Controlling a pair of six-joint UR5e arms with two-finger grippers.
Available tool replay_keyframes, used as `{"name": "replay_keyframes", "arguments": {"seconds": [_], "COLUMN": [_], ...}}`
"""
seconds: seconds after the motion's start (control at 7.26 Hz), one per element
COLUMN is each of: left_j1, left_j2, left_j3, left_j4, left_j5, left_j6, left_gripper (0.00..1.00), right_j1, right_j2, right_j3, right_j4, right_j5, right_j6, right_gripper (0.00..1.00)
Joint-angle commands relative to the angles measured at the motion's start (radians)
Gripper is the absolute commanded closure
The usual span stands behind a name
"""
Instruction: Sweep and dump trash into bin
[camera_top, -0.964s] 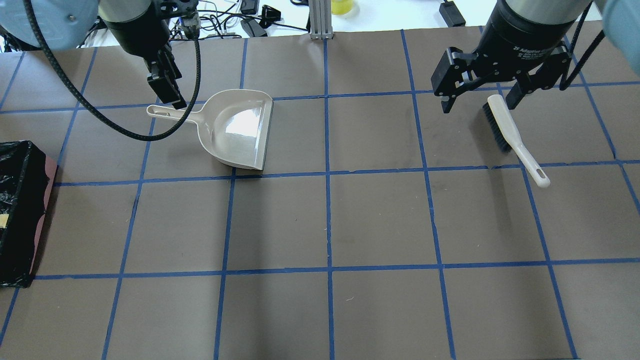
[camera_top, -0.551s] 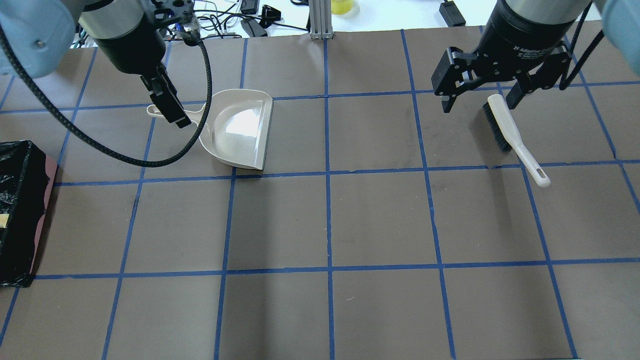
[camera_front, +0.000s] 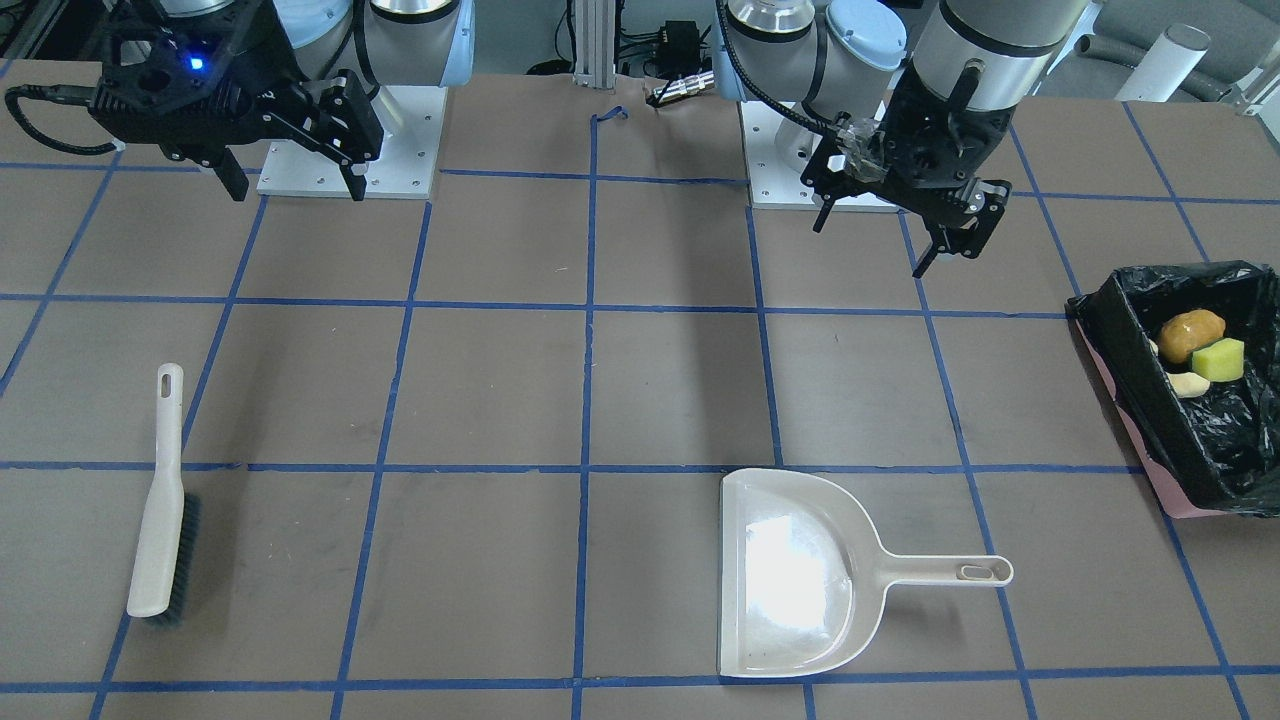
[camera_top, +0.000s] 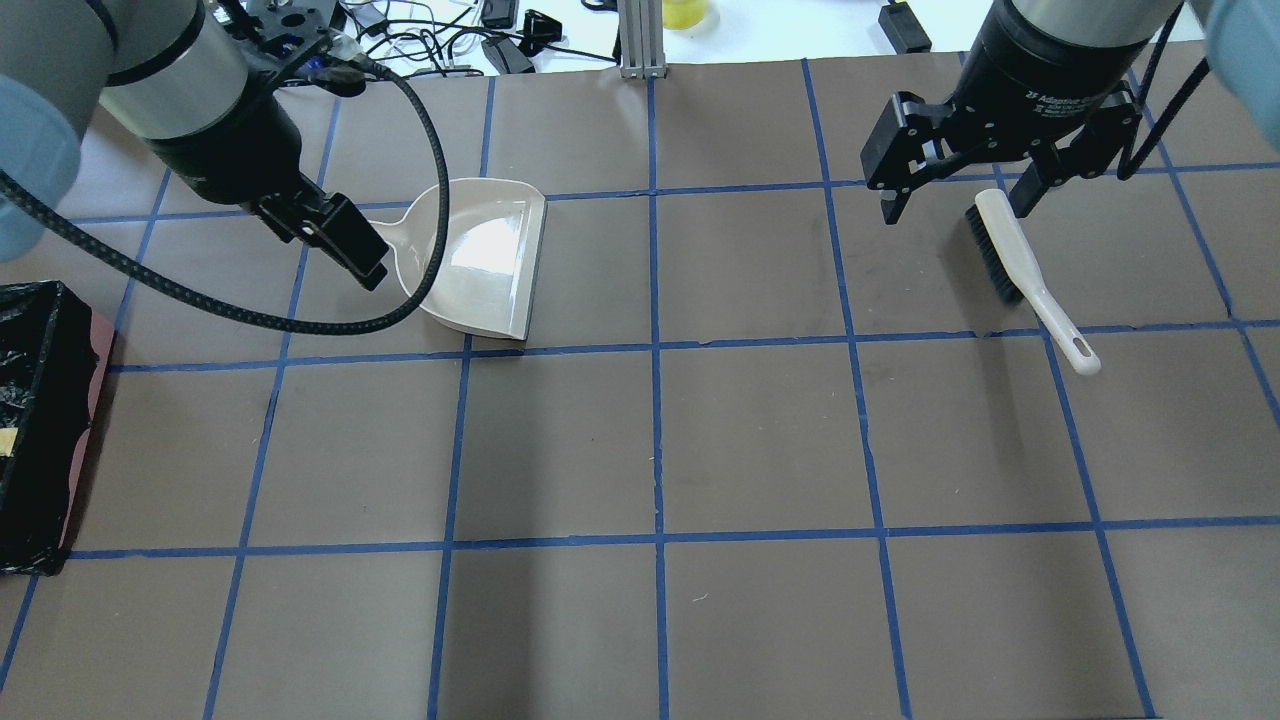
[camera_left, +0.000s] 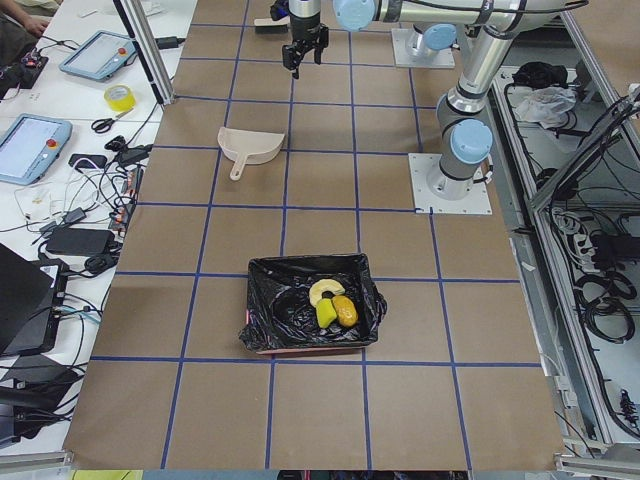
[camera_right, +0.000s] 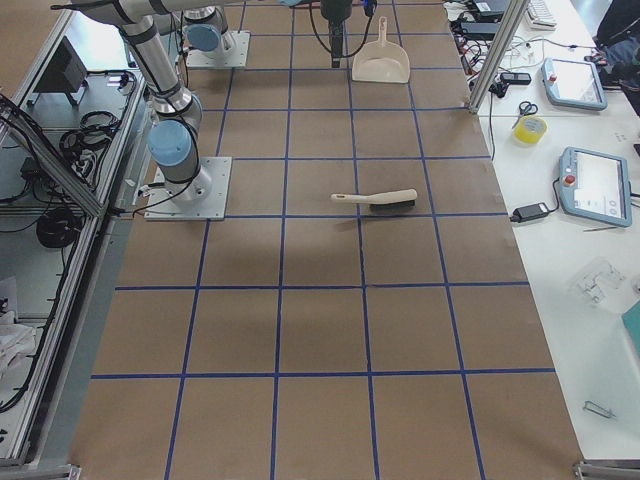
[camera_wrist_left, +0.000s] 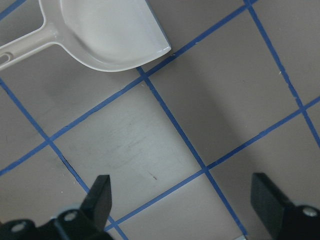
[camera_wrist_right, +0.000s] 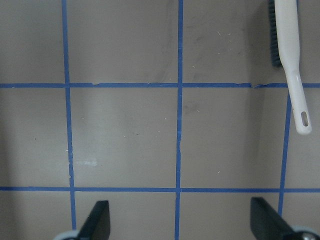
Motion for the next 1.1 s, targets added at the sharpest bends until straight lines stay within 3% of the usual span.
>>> {"name": "replay_keyframes", "arguments": {"seconds": [0.0,0.28,0.96], "left_j1": [0.003,0.003,0.006], "left_j2": [0.005,0.028,0.048], "left_j3": [0.002,-0.014,-0.015], "left_j4": [0.025,0.018,0.028], "left_j5": [0.003,0.001,0.012], "left_j6": [-0.220,-0.353,-0.360], "left_gripper": [0.00,0.00,0.00], "right_j1": [0.000,-0.001,-0.001], "right_j2": [0.000,0.000,0.002], "right_j3": [0.000,0.000,0.000], "right_j4": [0.002,0.002,0.000], "right_j5": [-0.001,-0.001,-0.001], "right_j6": [0.000,0.000,-0.006], "right_gripper": [0.00,0.00,0.00]}}
